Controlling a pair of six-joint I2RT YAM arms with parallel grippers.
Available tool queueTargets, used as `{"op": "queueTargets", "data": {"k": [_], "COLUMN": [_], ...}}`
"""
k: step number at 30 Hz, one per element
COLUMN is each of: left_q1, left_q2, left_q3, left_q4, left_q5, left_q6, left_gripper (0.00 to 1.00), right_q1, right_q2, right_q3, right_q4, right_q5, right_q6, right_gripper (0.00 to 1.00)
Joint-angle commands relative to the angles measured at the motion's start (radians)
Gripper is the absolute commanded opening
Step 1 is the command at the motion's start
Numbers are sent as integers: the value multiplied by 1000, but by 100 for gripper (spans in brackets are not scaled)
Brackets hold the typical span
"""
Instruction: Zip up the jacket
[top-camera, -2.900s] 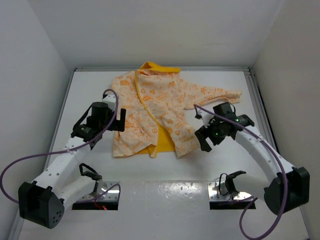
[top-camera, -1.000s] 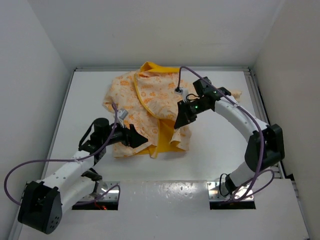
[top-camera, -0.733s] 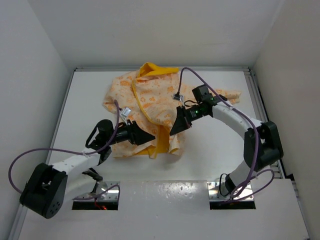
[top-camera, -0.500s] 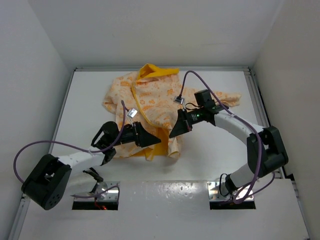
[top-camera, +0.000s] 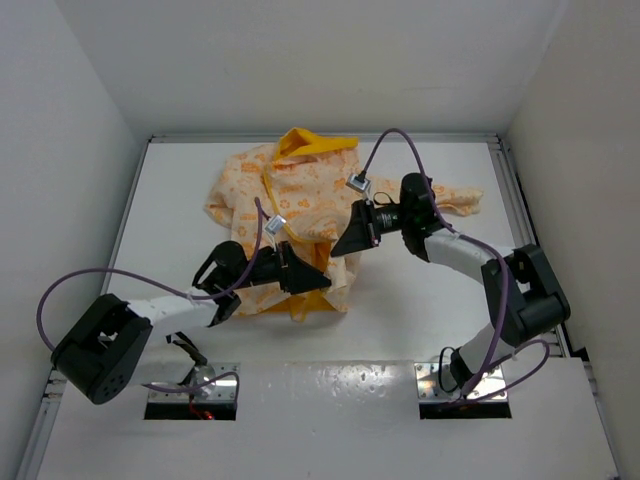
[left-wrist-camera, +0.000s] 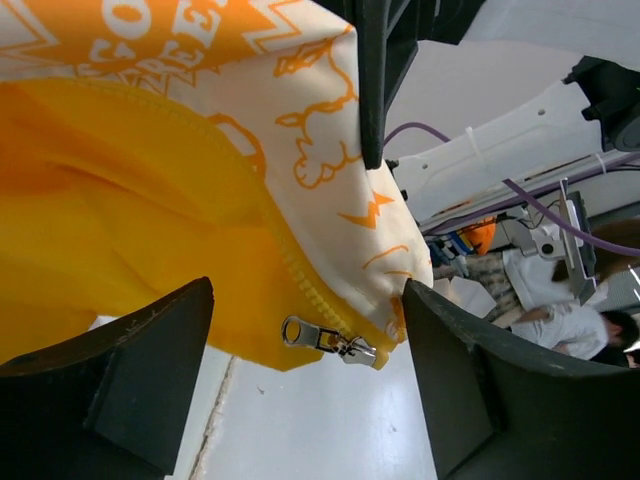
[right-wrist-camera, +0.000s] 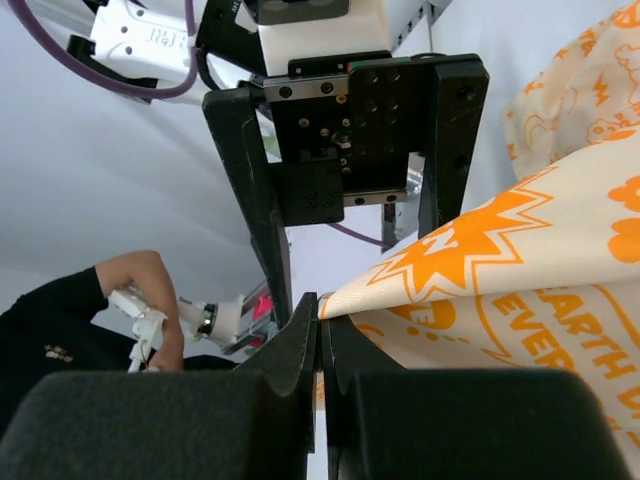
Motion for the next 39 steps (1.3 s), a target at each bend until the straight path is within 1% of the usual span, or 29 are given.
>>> {"op": "queueTargets", "data": {"k": [1, 2, 4, 6, 9, 10, 11, 13, 17, 19, 20, 22, 24, 26, 27, 28, 29, 30, 31, 32, 33, 34, 36, 37, 38, 39], "left_q1": [-9, -9, -9, -9, -9, -9, -9, -9, -9, -20, -30, -31, -31, -31, -31, -31, -31, -31, -31, -31, -31, -31, -20, 0, 12, 25], "left_q2": [14, 14, 14, 5, -18, -29, -29, -40, -40, -40, -40, -29, -29, -29, -29, -29, -29, -29, -29, -29, -29, -29, -29, -40, -49, -61], "left_q3": [39, 49, 63, 82, 93, 93, 93, 93, 102, 111, 111, 122, 131, 131, 131, 131, 131, 131, 131, 143, 152, 152, 152, 139, 129, 114], "left_q4": [136, 146, 188, 212, 223, 213, 213, 185, 185, 194, 194, 194, 145, 124, 124, 114, 114, 104, 88, 37, 4, -19, -40, -69, -70, -79], "left_q5": [31, 40, 69, 92, 92, 92, 92, 92, 103, 114, 114, 114, 114, 105, 105, 105, 105, 95, 95, 86, 74, 74, 74, 94, 94, 115], "left_q6": [-12, -24, -36, -50, -50, -50, -39, -30, -30, -21, -21, -21, -21, -21, -21, -21, -21, -21, -21, -10, 2, 2, 2, 2, -13, -22], "left_gripper": [81, 81, 78, 78, 78, 78, 78, 78, 78, 76, 72, 68, 49, 24, 17, 17, 19, 23, 30, 38, 55, 60, 63, 63, 63, 63], "right_q1": [-1, 2, -3, -6, -9, -10, -12, -9, -9, -10, -10, -12, -10, -9, -12, -10, -9, -9, -6, -4, -3, 2, 6, 2, 2, -3], "right_q2": [-6, -8, -8, -9, -22, -25, -28, -39, -51, -55, -57, -62, -65, -69, -75, -78, -89, -94, -106, -117, -118, -120, -118, -126, -128, -134], "right_q3": [-13, -14, -7, 1, 7, 9, 3, -2, 3, 3, 6, 3, 4, 13, 15, 24, 27, 33, 47, 52, 65, 70, 72, 50, 50, 40], "right_q4": [183, 185, 179, 139, 10, -46, -82, -86, -100, -119, -122, -126, -125, -155, -168, -235, -264, -336, -408, -436, -509, -516, -496, -449, -433, -415], "right_q5": [-36, -36, -41, -44, -38, -36, -32, -31, -22, -19, -13, -8, -8, -8, -7, -1, 1, 7, 27, 36, 44, 44, 47, 62, 62, 80], "right_q6": [86, 81, 72, 52, -44, -101, -107, -115, -127, -136, -140, -146, -155, -179, -204, -243, -270, -325, -386, -415, -467, -466, -416, -379, -379, -326], "right_gripper": [0, 0, 0, 0, 0, 0, 0, 0, 0, 0, 0, 0, 0, 0, 0, 0, 0, 0, 0, 0, 0, 0, 0, 0, 0, 0]}}
